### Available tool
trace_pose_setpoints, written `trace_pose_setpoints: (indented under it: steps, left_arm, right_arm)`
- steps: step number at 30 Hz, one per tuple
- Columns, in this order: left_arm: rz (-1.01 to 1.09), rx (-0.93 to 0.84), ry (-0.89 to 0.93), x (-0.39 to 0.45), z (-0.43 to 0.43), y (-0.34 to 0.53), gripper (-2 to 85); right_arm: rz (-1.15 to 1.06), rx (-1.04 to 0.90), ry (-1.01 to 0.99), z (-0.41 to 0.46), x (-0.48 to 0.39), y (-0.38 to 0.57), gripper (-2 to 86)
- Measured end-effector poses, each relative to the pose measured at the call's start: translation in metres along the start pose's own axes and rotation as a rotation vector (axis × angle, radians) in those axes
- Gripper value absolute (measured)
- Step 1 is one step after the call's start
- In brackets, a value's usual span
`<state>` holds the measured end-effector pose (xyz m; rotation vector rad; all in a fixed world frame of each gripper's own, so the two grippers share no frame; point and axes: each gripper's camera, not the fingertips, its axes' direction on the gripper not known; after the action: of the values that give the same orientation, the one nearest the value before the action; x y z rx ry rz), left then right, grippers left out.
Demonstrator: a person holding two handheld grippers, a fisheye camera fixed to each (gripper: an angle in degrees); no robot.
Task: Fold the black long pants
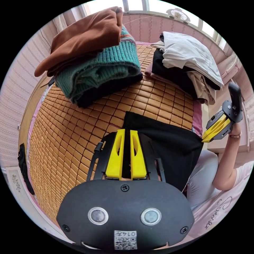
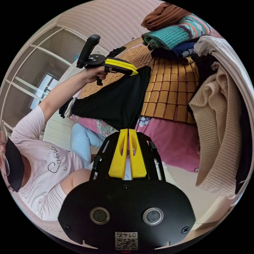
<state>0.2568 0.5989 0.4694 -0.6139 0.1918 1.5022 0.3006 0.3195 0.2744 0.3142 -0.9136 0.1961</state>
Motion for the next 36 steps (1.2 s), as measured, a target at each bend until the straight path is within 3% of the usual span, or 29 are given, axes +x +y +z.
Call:
trace_pose_setpoints:
  steps: [5,9,19,27,36]
  left_arm:
    - [-0.027,0.022,0.002,-0.009,-0.016,0.006,6.1]
    - [0.008,0.021,-0.002,-0.012,-0.034,0.021,7.2]
    - [0.087,-0.117,0.019,-0.022,-0.034,0.081,7.9]
    - [0.152,-0.101,-0.064,-0.021,-0.050,0.109,-0.7]
    - [0.018,-0.090,-0.008,-0.047,-0.057,0.142,-0.6]
  right_arm:
    - [0.063,0.131,0.026,-0.019,0.008,0.003,7.0]
    - [0.042,0.076,-0.032,-0.003,0.015,-0.010,9.0]
    - [0.018,0.049,-0.051,0.008,0.016,-0.023,5.8]
    - [0.027,0.033,-0.041,0.014,0.008,-0.027,1.6]
    - [0.043,0.010,0.003,0.024,-0.013,-0.029,0.7]
